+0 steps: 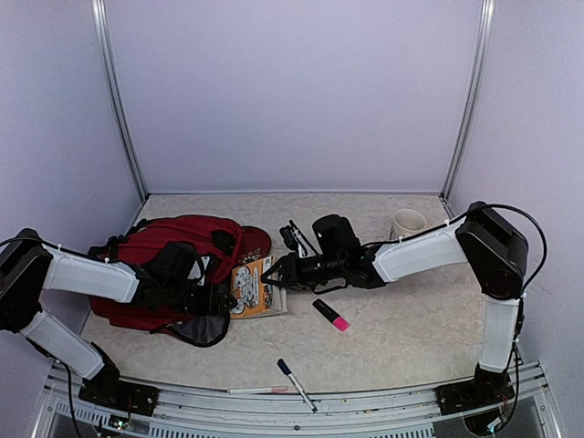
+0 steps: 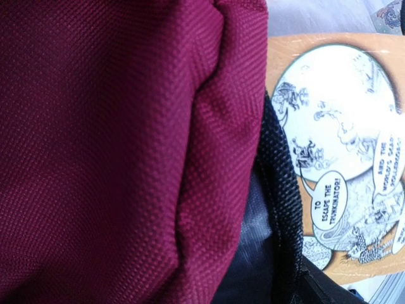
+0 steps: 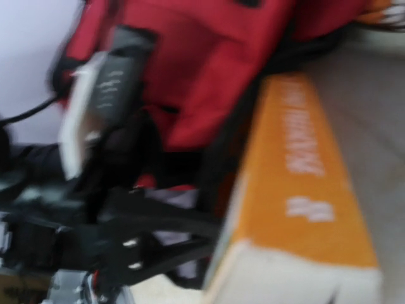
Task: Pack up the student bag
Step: Pick up the book from the center of the board, then pass from the right arm to the left
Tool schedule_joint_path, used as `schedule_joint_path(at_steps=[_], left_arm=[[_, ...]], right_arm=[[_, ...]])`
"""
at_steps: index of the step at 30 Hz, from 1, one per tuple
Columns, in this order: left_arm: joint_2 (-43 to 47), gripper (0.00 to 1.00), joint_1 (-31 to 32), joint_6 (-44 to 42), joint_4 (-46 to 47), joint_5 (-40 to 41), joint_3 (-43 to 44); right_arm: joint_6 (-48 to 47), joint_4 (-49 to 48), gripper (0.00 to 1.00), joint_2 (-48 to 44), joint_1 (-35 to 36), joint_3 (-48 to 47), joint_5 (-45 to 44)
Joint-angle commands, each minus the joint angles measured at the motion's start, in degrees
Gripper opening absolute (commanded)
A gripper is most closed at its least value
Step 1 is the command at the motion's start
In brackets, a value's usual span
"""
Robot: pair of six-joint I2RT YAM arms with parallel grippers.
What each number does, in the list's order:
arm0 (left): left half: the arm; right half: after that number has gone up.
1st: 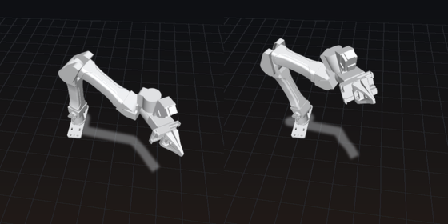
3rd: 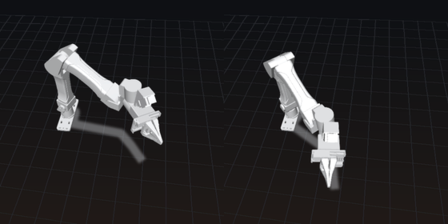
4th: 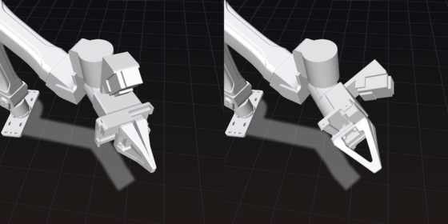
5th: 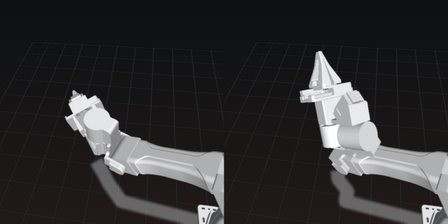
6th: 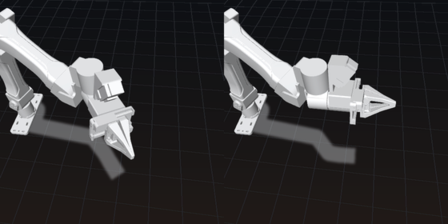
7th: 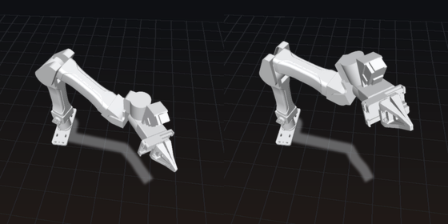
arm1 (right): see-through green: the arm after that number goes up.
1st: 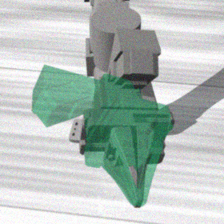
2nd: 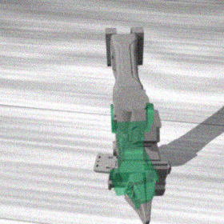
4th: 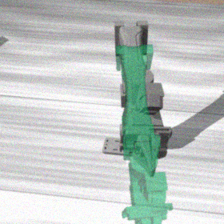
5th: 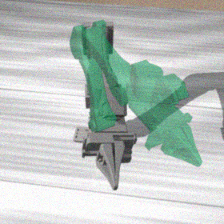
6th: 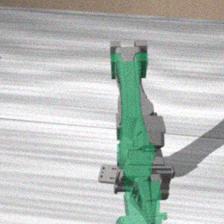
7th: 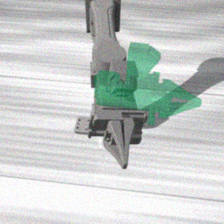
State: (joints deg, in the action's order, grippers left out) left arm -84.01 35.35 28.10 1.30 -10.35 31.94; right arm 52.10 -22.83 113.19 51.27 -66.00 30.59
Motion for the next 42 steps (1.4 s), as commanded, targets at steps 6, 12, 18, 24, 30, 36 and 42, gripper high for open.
schedule_joint_path(at_steps=[6, 12, 18, 24, 30, 36, 42], left_arm=[[1.8, 0.78, 4.6, -0.6, -2.7, -3.5, -0.3], [11.6, 0.84, 11.1, -4.1, -5.1, 0.3, 5.8], [26.0, 0.87, 16.5, -9.1, -8.2, 2.8, 12.6], [34.6, 0.94, 17.2, -10.9, -5.2, -0.4, 10.6], [36.1, 0.95, 19.5, -11.9, -4.1, -1.2, 8.4], [38.7, 0.96, 27.4, -15.8, 6.3, -4.4, 3.4], [34.7, 0.95, 30.5, -16.1, 15.3, -4.1, 2.9]], right_arm=[[-9.0, 15.8, 0.04, -6.7, 2.1, -2.0, -11.0], [-16.1, 18.8, 0.0, -14.6, 0.3, 1.4, -9.8], [-34.7, 32.2, 0.0, -24.3, 0.0, 0.1, -6.8], [-45.0, 37.6, 0.0, -36.4, 0.1, 2.0, -2.8], [-48.4, 36.1, 0.0, -47.3, 0.1, 3.6, 1.3], [-47.8, 28.8, 0.0, -53.8, 0.1, 7.1, 6.6], [-47.3, 25.1, 0.0, -55.1, 0.0, 7.6, 15.3]])
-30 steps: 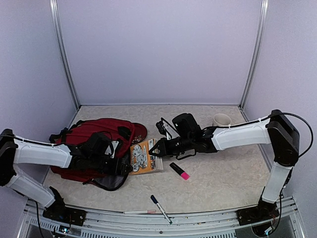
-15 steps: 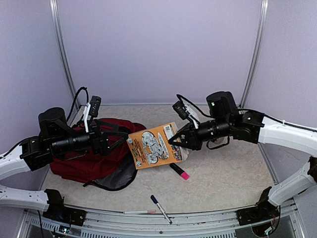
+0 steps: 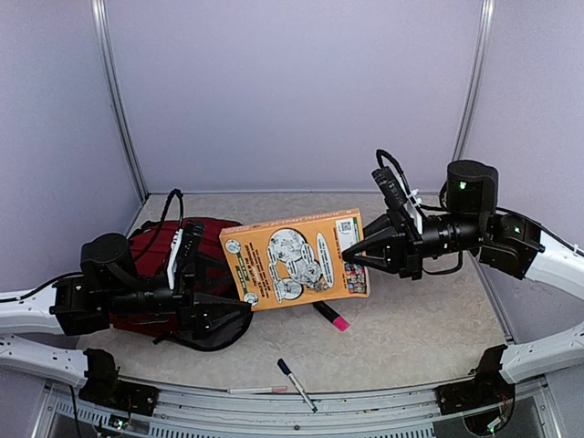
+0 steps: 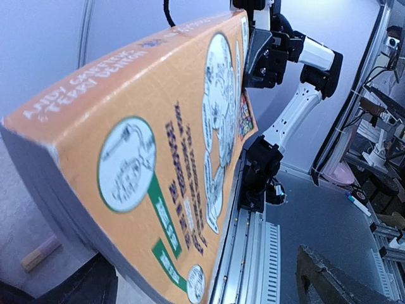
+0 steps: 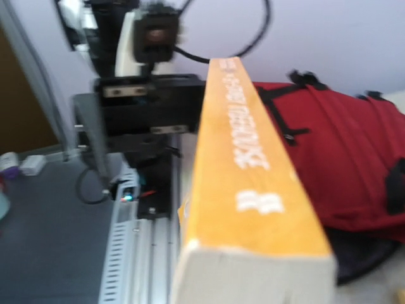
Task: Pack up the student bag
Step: Pass from the right arm to the left
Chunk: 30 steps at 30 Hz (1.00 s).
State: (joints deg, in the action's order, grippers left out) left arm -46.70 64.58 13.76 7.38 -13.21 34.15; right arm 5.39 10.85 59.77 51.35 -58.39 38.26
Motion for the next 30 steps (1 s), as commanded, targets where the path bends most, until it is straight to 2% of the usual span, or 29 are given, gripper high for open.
schedule_joint_path(at_steps=[1, 5, 8, 10, 12, 13, 14, 15, 26, 27, 28, 29, 30], left_arm=[[-4.1, 0.95, 1.7, -2.1, 9.9, -1.3, 1.6], [-7.0, 0.93, 3.3, -3.6, 12.0, 0.2, 4.4], [-7.4, 0.83, 4.7, -3.6, 17.3, -1.5, 4.3], [-7.4, 0.67, 5.9, -4.8, 18.4, -1.5, 4.4], [-7.1, 0.45, 6.8, -5.6, 18.5, -0.5, 4.0], [-6.9, 0.3, 7.0, -5.6, 18.6, 0.1, 3.9], [-6.7, 0.09, 7.2, -5.5, 18.8, 0.5, 3.8], [-6.5, 0.0, 7.2, -5.2, 18.8, 0.9, 3.7], [-3.4, 0.0, 8.6, -5.3, 20.6, 3.9, 2.0], [-3.1, 0.0, 8.9, -5.8, 20.8, 4.2, 2.0], [-2.9, 0.0, 9.3, -6.4, 20.7, 4.8, 2.1], [-2.5, 0.0, 9.7, -7.0, 20.5, 5.6, 2.1], [-2.2, 0.0, 10.1, -7.7, 20.3, 6.5, 2.0]], right_arm=[[-0.7, -9.3, 0.0, -1.8, 0.0, 0.1, 8.9], [0.0, -11.9, 0.0, -2.6, -0.1, 0.9, 12.1], [-0.3, -12.0, 0.0, -2.8, 0.0, 1.2, 11.8], [-0.4, -12.0, 0.0, -2.7, -0.2, 1.3, 11.8], [-0.3, -11.9, 0.0, -2.8, -0.1, 1.4, 12.0], [-0.3, -11.9, 0.0, -2.8, -0.1, 1.5, 12.1], [-0.3, -11.9, 0.0, -2.9, -0.1, 1.6, 12.0], [-0.3, -11.9, 0.0, -3.0, -0.1, 1.7, 11.8], [-1.8, -8.5, 0.02, -5.9, -0.2, 2.6, 6.0], [-2.4, -7.4, 0.09, -6.3, -0.2, 2.6, 4.4], [-3.1, -6.3, 0.2, -7.0, -0.3, 2.6, 2.7], [-3.9, -5.0, 0.35, -7.8, -0.3, 2.7, 0.8], [-4.5, -4.0, 0.47, -8.5, -0.4, 2.9, -1.4]])
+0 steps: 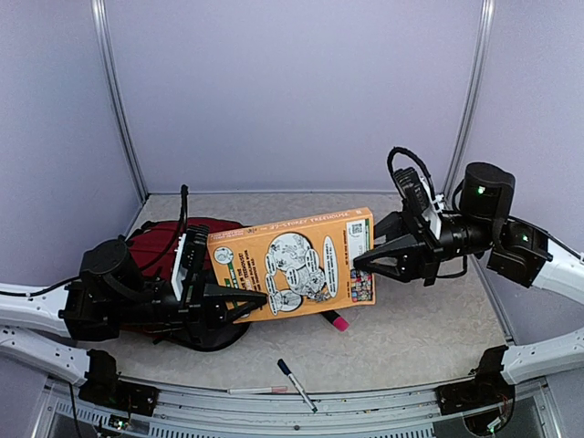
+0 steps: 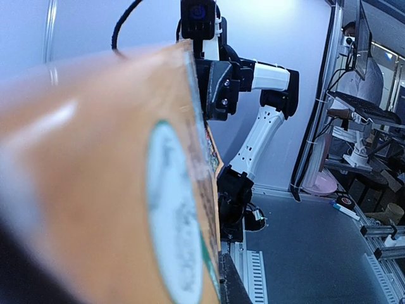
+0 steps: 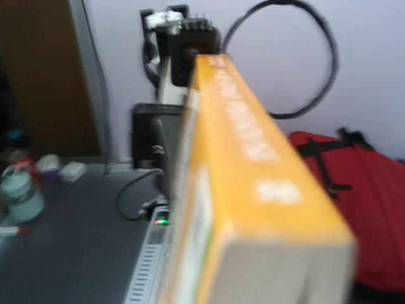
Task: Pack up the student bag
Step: Pass from the right arm to the left, then pass from the left arm to the right
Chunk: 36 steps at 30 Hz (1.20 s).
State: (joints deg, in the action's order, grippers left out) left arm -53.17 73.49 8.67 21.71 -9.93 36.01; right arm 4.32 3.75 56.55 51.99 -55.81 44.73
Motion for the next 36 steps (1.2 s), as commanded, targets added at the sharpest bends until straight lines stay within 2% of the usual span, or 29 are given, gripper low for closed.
schedule_joint_path(at_steps=[1, 3, 6, 7, 10, 12, 17, 24, 25, 26, 30, 33, 34, 35, 36], left_arm=[[4.7, 0.0, 1.5, -3.2, 5.9, 4.2, 0.1], [5.5, 0.0, 1.8, -3.9, 5.7, 5.7, -0.4], [6.0, 0.0, 1.8, -4.7, 4.0, 6.5, -0.4], [6.0, 0.0, 1.9, -4.9, 3.1, 6.8, -0.1], [5.8, 0.0, 1.9, -5.5, 0.7, 7.1, 0.9], [5.7, 0.0, 2.0, -6.0, 0.1, 7.3, 1.2], [5.5, 0.0, 2.5, -6.7, -0.4, 7.0, 1.8], [4.6, 0.0, 4.1, -7.5, -1.3, 7.4, 2.4], [4.5, 0.0, 4.1, -7.5, -1.3, 7.4, 2.5], [4.4, 0.0, 4.2, -7.4, -1.4, 7.4, 2.5], [4.6, 0.0, 4.2, -7.4, -2.0, 8.3, 2.5], [4.4, 0.0, 4.1, -6.4, -3.9, 11.0, 3.0], [4.1, 0.0, 4.1, -5.5, -5.1, 14.3, 3.5], [3.5, 0.19, 4.1, -4.0, -7.3, 17.9, 4.2], [2.9, 0.5, 3.7, -2.2, -10.4, 21.8, 5.7]], right_arm=[[-4.1, 4.0, 0.57, -6.3, -1.1, 0.7, -10.2], [-5.4, 6.3, 0.78, -8.0, -1.4, 1.2, -14.1], [-7.0, 10.8, 0.97, -9.9, -1.9, 1.3, -16.5], [-7.1, 12.1, 1.0, -10.2, -2.0, 1.0, -16.4], [-6.3, 14.5, 1.0, -8.8, -2.2, -1.5, -11.0], [-4.1, 12.8, 1.0, -6.2, -2.2, -3.1, -8.5], [0.5, 4.6, 1.0, 0.3, -2.2, -5.3, -2.0], [6.4, -8.1, 1.0, 8.1, -2.0, -3.5, 6.7], [7.0, -9.7, 0.95, 8.8, -1.9, -3.2, 8.1], [7.5, -11.2, 0.81, 9.4, -1.8, -2.9, 10.1], [8.9, -13.7, 0.01, 10.4, -1.7, -1.5, 13.5], [8.1, -12.8, 0.0, 9.3, -1.7, 0.3, 12.2], [7.8, -12.4, 0.0, 8.4, -1.9, 0.9, 9.6], [7.7, -11.9, 0.0, 7.5, -2.2, 1.5, 6.8], [7.8, -11.2, 0.0, 6.4, -2.9, 2.2, 3.9]])
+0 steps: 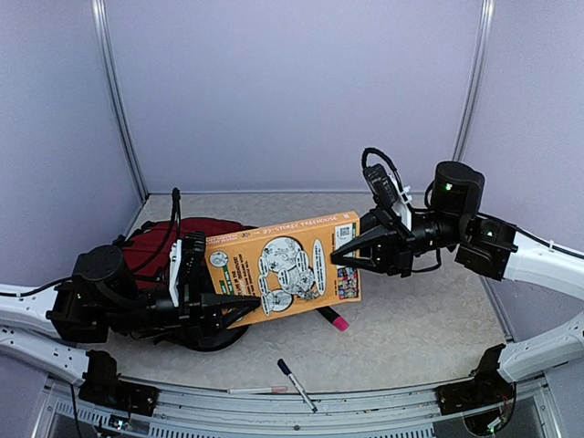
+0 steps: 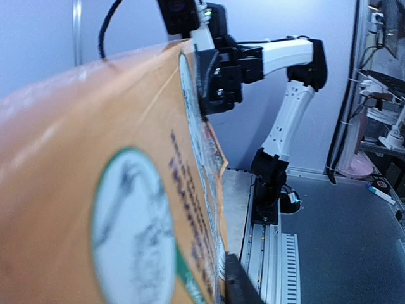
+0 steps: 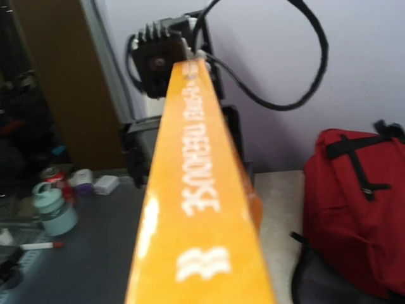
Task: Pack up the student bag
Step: Pass from the left arm to the right, then pick up the largest pocket of the bag from the student bag.
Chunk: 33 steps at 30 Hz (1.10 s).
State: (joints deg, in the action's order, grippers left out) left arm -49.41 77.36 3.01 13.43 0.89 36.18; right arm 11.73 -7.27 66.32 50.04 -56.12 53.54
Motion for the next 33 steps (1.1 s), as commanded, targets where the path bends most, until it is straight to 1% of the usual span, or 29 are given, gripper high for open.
schedule_joint_path(at_steps=[1, 2, 4, 6, 9, 11, 13, 15, 16, 19, 21, 25, 28, 30, 31, 32, 33], left_arm=[[-1.9, 0.71, -0.9, 5.2, -5.9, 13.4, 6.8], [-3.0, 0.84, -2.2, 6.9, -10.0, 14.5, 8.0], [-4.8, 0.98, -5.2, 10.6, -16.4, 14.0, 9.9], [-5.8, 0.99, -8.0, 13.5, -20.7, 12.5, 11.2], [-7.0, 0.99, -12.3, 18.6, -26.9, 13.6, 12.6], [-8.4, 0.99, -17.6, 23.4, -31.3, 12.7, 13.3], [-11.4, 0.99, -23.5, 25.8, -36.0, 11.7, 14.1], [-15.5, 0.99, -27.7, 26.2, -40.0, 11.8, 14.5], [-17.5, 0.99, -28.8, 25.7, -40.6, 12.4, 14.4], [-24.7, 0.99, -29.1, 24.1, -41.6, 17.5, 15.5], [-30.7, 0.99, -27.8, 23.0, -43.7, 22.7, 18.6], [-45.1, 0.99, -24.8, 21.5, -52.0, 33.5, 26.3], [-53.5, 0.99, -24.9, 24.7, -60.2, 43.7, 30.7], [-58.4, 0.99, -24.7, 26.1, -64.4, 49.0, 32.6], [-60.0, 0.96, -24.7, 26.0, -65.2, 50.2, 33.4], [-61.3, 0.9, -24.5, 25.9, -65.6, 51.0, 34.0], [-62.1, 0.77, -24.2, 26.0, -65.7, 51.6, 34.5]], right_arm=[[0.8, 0.5, 0.0, -4.5, -1.7, 3.3, -8.1], [1.7, 1.0, 0.0, -5.8, -2.9, 4.0, -10.5], [3.9, 2.3, 0.0, -7.3, -5.7, 5.7, -14.3], [6.2, 4.4, 0.0, -8.1, -9.0, 7.2, -17.0], [9.8, 9.3, 0.0, -8.5, -14.0, 8.9, -24.3], [11.6, 14.2, 0.0, -8.4, -17.5, 9.7, -32.1], [12.2, 18.1, 0.0, -8.1, -19.3, 10.0, -37.7], [11.6, 18.7, 0.0, -7.7, -19.6, 10.5, -38.3], [11.5, 18.5, 0.0, -7.5, -19.6, 10.8, -37.5], [11.4, 17.4, 0.0, -6.7, -19.6, 11.4, -35.6], [11.3, 17.6, 0.0, -6.0, -19.6, 11.2, -35.7], [11.0, 17.4, 0.0, -5.2, -19.7, 11.1, -34.9], [10.9, 17.4, 0.0, -5.2, -19.8, 11.3, -34.0], [10.8, 16.9, 0.0, -5.3, -19.8, 11.7, -33.6], [10.8, 16.6, 0.0, -5.3, -19.9, 12.0, -33.5], [11.0, 16.3, 0.0, -5.1, -19.9, 12.1, -33.3], [11.0, 16.1, 0.0, -4.9, -19.9, 12.2, -33.1]])
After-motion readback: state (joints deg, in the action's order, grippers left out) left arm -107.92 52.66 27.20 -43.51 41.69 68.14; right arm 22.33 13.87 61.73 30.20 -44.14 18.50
